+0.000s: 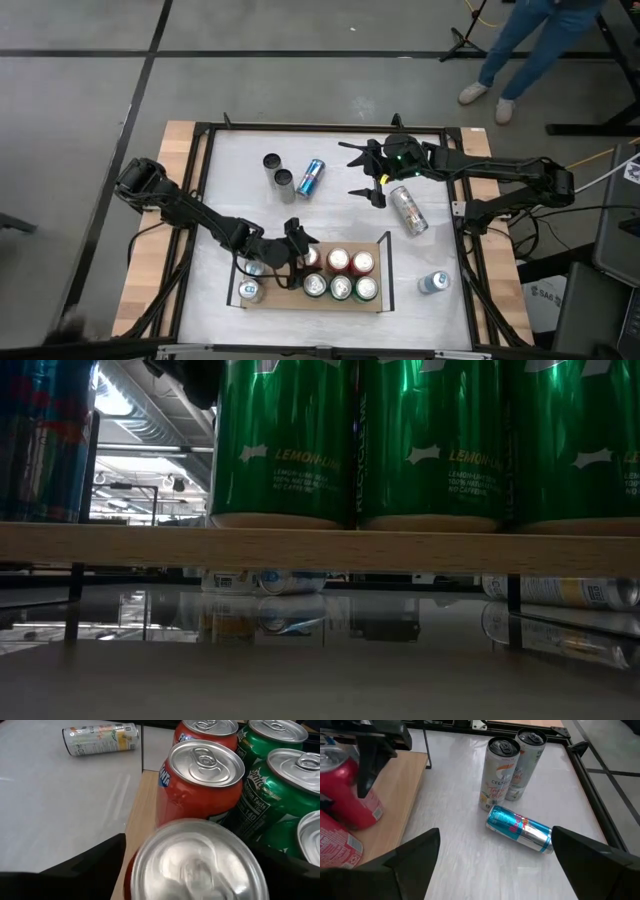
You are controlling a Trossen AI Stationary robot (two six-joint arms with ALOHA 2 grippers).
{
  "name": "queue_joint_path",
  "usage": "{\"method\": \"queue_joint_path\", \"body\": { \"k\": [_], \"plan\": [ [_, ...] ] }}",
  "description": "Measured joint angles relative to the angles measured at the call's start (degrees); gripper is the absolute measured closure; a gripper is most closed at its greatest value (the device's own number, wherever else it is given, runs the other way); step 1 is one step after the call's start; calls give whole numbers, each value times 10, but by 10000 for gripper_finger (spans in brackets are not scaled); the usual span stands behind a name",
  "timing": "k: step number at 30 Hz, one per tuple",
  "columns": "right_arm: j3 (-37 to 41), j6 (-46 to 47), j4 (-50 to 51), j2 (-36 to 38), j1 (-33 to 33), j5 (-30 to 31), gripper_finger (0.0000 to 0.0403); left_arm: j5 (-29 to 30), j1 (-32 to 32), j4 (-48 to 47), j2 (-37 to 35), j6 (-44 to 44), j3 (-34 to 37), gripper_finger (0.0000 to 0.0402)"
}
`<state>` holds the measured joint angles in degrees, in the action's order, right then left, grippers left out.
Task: Place canned beverage on shelf
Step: Put the red soda can on the shelf aligned with the other red soda can
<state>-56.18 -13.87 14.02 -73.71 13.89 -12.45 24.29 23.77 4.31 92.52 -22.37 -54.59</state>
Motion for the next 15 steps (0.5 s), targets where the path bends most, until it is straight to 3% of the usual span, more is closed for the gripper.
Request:
{"method": "queue_joint_path", "body": {
  "k": [15],
  "plan": [
    [0,0,0,0,0,0,31,1,0,24,-4,1,1,52]
  ]
}}
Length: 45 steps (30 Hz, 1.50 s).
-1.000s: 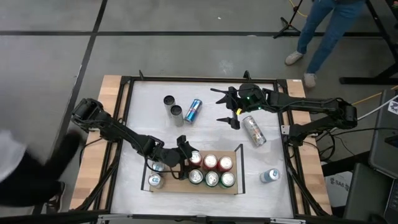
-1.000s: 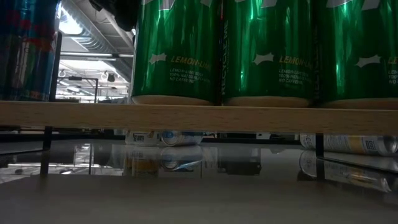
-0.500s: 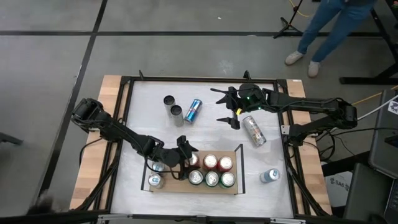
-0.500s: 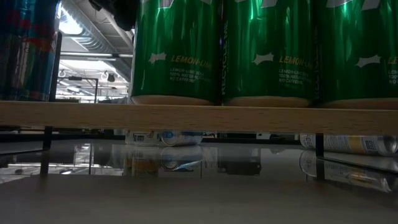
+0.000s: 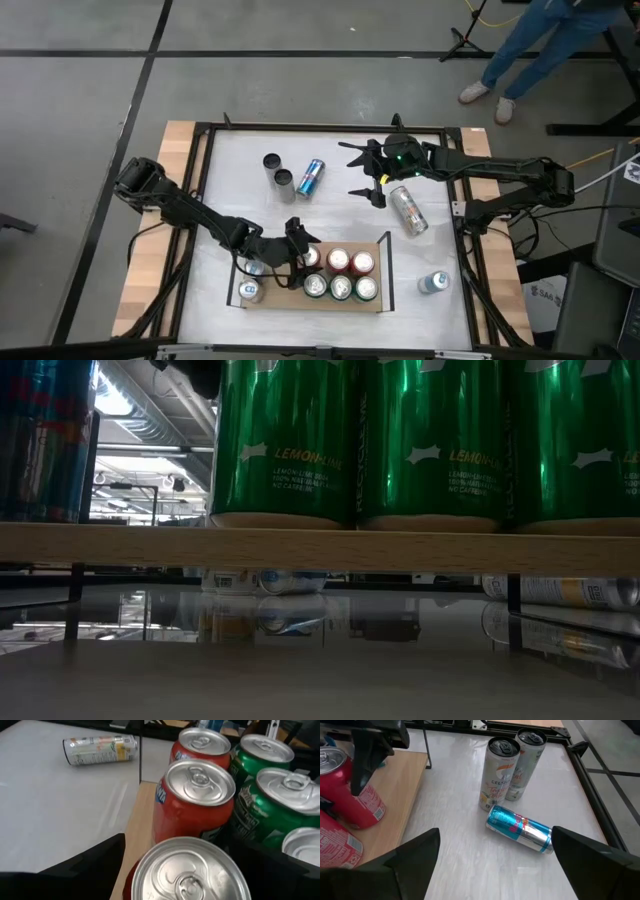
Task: Place canned beverage on shelf
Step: Put the red soda can on the shelf aligned with the other red soda can
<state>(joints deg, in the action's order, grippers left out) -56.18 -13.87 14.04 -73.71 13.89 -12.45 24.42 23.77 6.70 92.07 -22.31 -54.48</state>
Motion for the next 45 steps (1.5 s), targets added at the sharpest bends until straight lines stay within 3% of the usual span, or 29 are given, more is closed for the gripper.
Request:
{"method": "queue_joint_path", "body": {
  "k": [18,31,38,45],
  "plan": [
    [0,0,0,0,0,0,31,6,-1,46,-4,23,0,52],
    [0,0,-1,0,0,0,31,26,-25,39,-86,70,0,52],
    [0,0,-1,0,0,0,31,47,-49,-90,-131,74,0,52],
    [0,0,0,0,0,0,31,50,-67,-206,-126,42,0,52]
  ]
}}
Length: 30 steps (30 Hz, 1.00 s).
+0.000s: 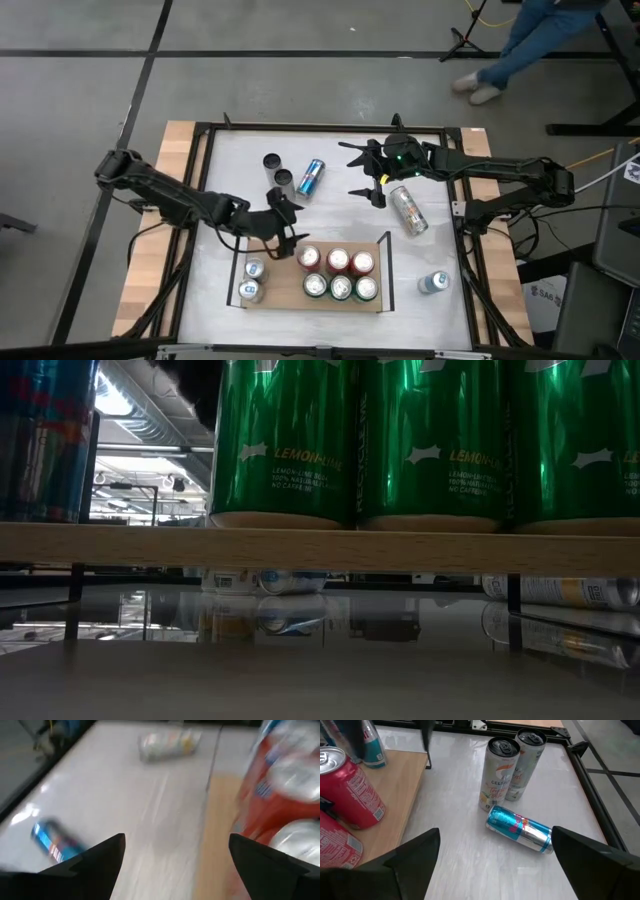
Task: Place canned beverage on shelf
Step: Put the red soda can on the shelf aligned with the other red soda can
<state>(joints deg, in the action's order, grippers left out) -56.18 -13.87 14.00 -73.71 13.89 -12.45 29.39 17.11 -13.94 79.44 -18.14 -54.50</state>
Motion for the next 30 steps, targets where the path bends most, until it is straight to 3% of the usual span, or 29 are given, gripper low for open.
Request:
{"method": "queue_joint_path", "body": {
  "k": [6,14,30],
  "plan": [
    [0,0,0,0,0,0,31,-3,-6,-64,1,-55,0,52],
    [0,0,0,0,0,0,31,-46,0,-55,1,-63,0,52],
    [0,0,-1,0,0,0,31,-69,10,-24,51,-87,0,52]
  ]
}}
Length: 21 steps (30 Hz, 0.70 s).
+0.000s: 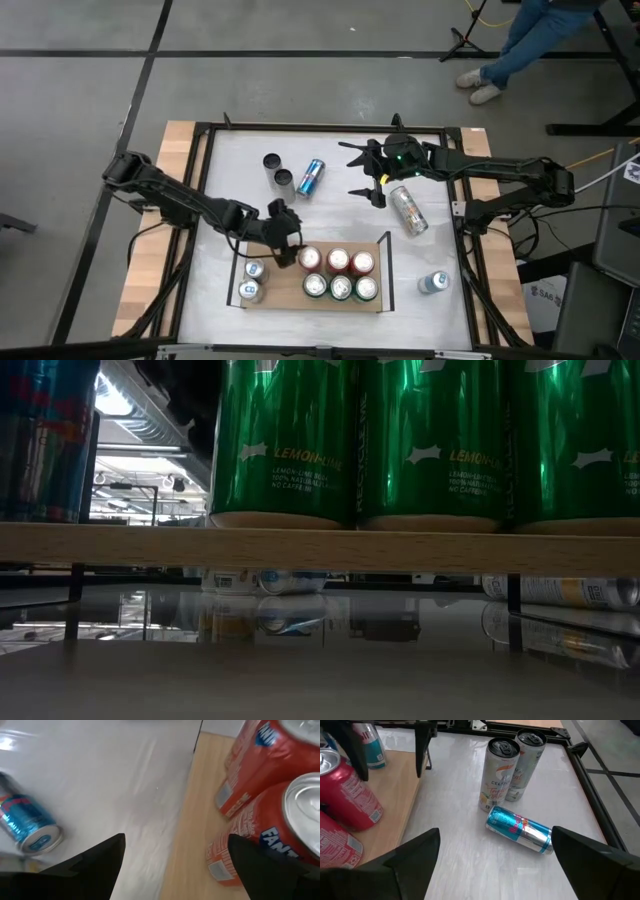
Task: Place canned beverage on shelf
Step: Put the red soda can on the shelf aligned with the other red soda can
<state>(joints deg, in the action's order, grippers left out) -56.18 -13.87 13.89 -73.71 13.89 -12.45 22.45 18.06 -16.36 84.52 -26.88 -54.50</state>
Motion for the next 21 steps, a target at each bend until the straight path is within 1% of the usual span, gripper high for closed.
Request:
{"method": "queue_joint_path", "body": {
  "k": [7,21],
  "plan": [
    [0,0,0,0,0,0,31,-13,0,42,4,0,0,52],
    [0,0,0,0,0,0,31,-14,0,65,4,4,0,52]
  ]
}}
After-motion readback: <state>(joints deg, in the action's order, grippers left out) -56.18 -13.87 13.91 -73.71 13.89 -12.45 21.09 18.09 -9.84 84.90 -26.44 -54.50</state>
